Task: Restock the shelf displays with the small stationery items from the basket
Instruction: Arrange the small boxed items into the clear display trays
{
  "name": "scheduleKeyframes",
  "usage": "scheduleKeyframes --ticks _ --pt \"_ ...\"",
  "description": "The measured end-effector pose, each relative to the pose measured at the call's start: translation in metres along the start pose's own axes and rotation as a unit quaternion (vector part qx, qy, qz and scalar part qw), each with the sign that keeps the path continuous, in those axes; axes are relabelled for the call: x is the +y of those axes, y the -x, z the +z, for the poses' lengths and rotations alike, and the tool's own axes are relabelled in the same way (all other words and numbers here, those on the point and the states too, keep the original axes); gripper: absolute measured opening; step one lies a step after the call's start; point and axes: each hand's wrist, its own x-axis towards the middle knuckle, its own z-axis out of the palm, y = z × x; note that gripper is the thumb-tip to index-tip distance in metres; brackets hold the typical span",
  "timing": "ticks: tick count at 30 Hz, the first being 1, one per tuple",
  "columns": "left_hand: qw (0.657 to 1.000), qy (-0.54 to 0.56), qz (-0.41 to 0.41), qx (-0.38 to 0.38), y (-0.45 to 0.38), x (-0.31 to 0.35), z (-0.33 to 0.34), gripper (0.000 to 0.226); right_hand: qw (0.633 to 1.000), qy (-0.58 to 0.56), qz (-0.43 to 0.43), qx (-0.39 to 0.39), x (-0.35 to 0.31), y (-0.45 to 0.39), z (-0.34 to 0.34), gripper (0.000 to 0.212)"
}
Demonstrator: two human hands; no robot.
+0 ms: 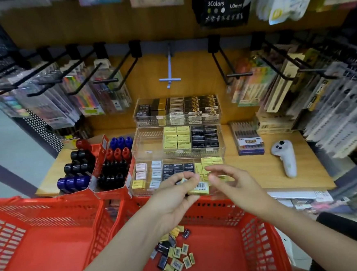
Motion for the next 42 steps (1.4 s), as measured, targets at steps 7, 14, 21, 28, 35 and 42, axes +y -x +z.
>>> scheduleKeyframes --ticks 7,14,21,28,35,42 --pt "0.994 0.105 -0.030 -0.018 0.010 -0.005 0.009 0.026 0.991 0.069 -0.089 0.075 -0.021 0.021 0.016 0.028" --pt "0.997 -0.055 0.017 -0.044 0.018 -0.010 -0.016 0.027 0.994 0.038 0.021 0.097 -0.021 0.015 0.023 0.041" --pt "0.998 -0.055 0.039 0.010 0.009 0.002 -0.036 0.016 0.989 0.133 -0.056 0.021 -0.027 0.006 0.041 0.042" --pt "1.000 0.020 0.021 -0.003 -0.001 0.026 -0.033 0.012 0.935 0.289 -0.194 0.062 -0.042 -0.024 0.039 0.028" --pt "0.997 -0.060 0.056 -0.002 -0.016 0.032 -0.043 0.039 0.882 0.432 -0.109 0.153 -0.049 -0.120 0.031 0.035" --pt "0.979 -0.174 0.104 -0.031 -0.018 0.024 -0.057 0.026 0.847 0.500 -0.024 0.179 -0.019 -0.177 0.058 0.030"
